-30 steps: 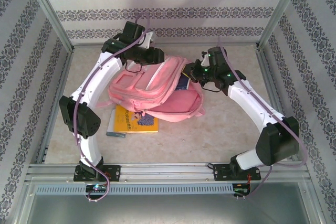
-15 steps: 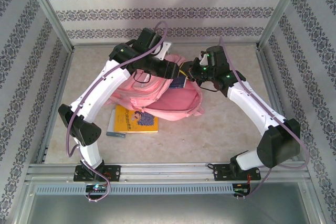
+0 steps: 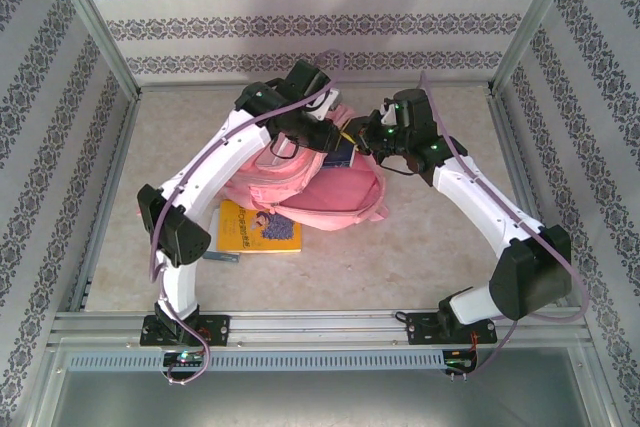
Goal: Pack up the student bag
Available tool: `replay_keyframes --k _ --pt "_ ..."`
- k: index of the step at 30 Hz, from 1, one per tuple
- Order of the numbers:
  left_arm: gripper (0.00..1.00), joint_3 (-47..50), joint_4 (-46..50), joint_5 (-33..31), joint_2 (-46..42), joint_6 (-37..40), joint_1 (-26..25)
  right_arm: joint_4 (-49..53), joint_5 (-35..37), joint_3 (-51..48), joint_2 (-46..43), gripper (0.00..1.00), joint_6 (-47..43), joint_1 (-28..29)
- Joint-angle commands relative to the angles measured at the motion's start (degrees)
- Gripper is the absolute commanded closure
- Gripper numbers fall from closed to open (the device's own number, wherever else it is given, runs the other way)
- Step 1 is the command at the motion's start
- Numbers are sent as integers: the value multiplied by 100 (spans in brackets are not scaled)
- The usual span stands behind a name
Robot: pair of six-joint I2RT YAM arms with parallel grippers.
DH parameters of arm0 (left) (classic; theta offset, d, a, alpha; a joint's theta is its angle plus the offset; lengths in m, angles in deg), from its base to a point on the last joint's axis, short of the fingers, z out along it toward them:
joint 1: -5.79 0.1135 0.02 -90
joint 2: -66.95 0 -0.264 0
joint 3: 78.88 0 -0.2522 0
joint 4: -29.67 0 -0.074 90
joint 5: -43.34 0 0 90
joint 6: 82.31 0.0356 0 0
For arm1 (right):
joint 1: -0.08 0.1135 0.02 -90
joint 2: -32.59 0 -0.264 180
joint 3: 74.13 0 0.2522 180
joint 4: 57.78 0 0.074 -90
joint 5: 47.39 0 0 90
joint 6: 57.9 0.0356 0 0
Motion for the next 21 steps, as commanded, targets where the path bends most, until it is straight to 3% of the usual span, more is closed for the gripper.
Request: replay_keyframes --k 1,8,18,21 --pt "100 -385 223 -368 183 114 -171 -739 -303 32 -322 100 69 63" --pt "100 -716 211 -1372 -407 288 -152 -273 322 -623 -741 100 -613 -57" --pt "100 -746 344 -1613 -787 375 -54 -817 475 -1225 -366 100 -602 -47" --pt "100 -834 380 -1592 -811 417 -28 -1398 538 -1357 -185 100 -258 -27"
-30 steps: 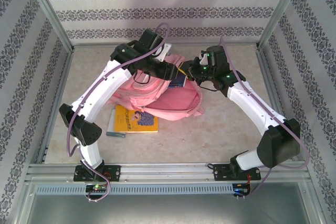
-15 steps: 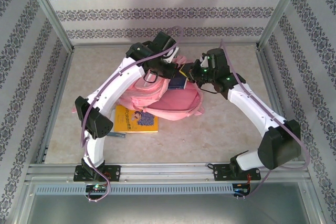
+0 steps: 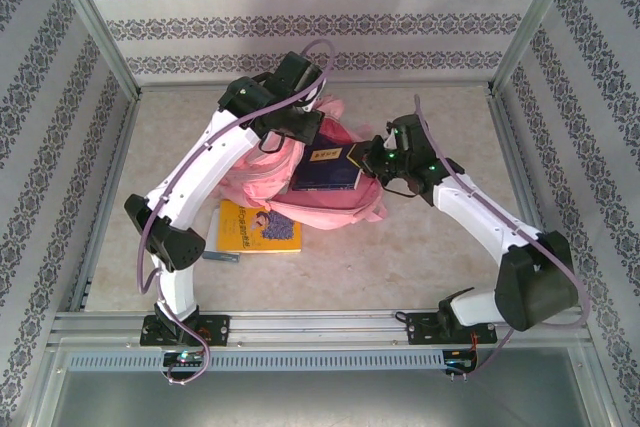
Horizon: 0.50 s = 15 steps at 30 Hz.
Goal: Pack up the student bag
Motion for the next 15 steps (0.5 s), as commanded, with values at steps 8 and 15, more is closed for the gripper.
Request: replay_keyframes --k 8,15 --pt "100 -310 -164 16 -535 55 218 -1503 312 -123 88 100 961 157" --pt "100 -390 -287 258 -484 2 274 -1765 520 242 511 100 1484 420"
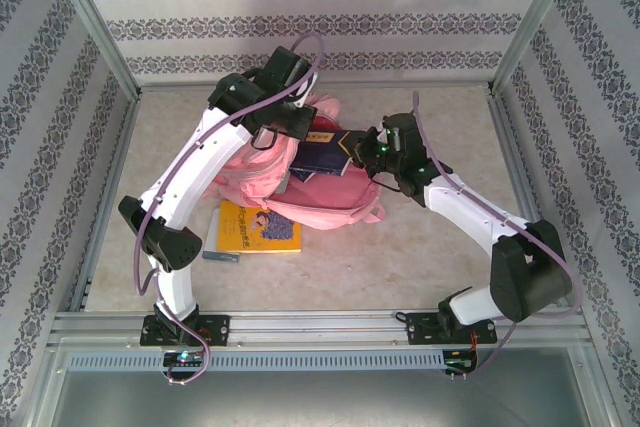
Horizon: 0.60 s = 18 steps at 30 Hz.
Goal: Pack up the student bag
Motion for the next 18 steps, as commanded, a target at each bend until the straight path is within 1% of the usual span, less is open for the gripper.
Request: replay_keyframes --k 1,3,7,11,13,14,15,17,18 --pt "100 -419 -342 125 -348 -29 58 -361 233 407 321 100 314 192" --pt "100 -559 -351 181 -250 -46 58 -212 536 547 540 100 414 334" --pt "100 -693 -451 289 -165 -99 88 -237 1063 823 1082 100 576 641" --pt "100 -746 -583 549 -87 -230 186 -922 2152 1191 1859 100 620 1031" --pt "100 -737 -646 686 -43 -305 239 -1163 2074 1815 2550 100 473 1157" --pt "100 -735 -663 742 -10 -325 267 -1254 1896 2189 2958 88 341 1192" --pt "100 -732 -669 776 11 -357 307 -1214 1731 2591 3319 73 294 1223" --pt "100 -670 -707 892 38 -440 424 -1102 1551 2987 3694 56 224 1234" --pt "100 -626 -756 967 39 -495 504 -968 1584 3010 3684 48 142 1216"
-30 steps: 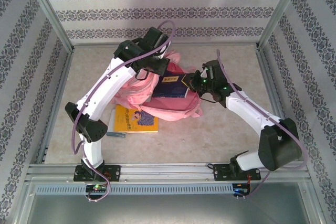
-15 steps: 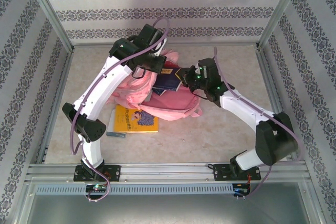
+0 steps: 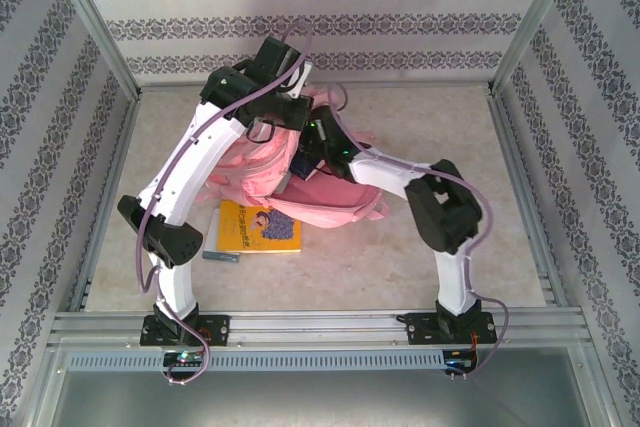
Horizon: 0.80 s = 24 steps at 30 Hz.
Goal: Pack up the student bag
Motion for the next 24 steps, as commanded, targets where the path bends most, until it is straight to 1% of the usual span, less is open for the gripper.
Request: replay_keyframes --k 1,2,4,7,11,15,17,19,20,23,24 --pt "100 -236 -778 432 -77 -303 266 -58 60 251 73 43 -423 27" --pt "100 -249 -809 525 -31 -356 344 9 114 152 -93 37 -666 7" --pt "100 -265 -870 646 33 -437 459 247 77 -4 -414 30 -1131 -55" --pt "100 -296 -922 721 166 -538 569 200 -342 -397 -890 29 -1500 -226" --pt "100 -411 -957 688 362 -601 648 669 -773 -902 -1749 30 -2284 -471" --pt "100 -647 -1018 709 696 -664 686 1570 -601 -1525 -2901 32 -3145 -624" --pt "100 -760 -1065 785 888 -705 686 2173 -110 -1848 -3457 33 -3433 -612" --pt "100 -855 -1180 926 1099 -826 687 2732 316 -2173 -4008 34 -3516 -658" --pt "100 -860 -1269 1030 1182 -873 685 2922 383 -2313 -4216 34 -3502 -696" --pt "99 -890 -1500 1361 1487 -1034 677 3271 221 -2691 -4793 35 -3556 -895" --pt "96 -935 -1534 1497 1593 -1078 672 3460 233 -2746 -4969 35 -3649 -924"
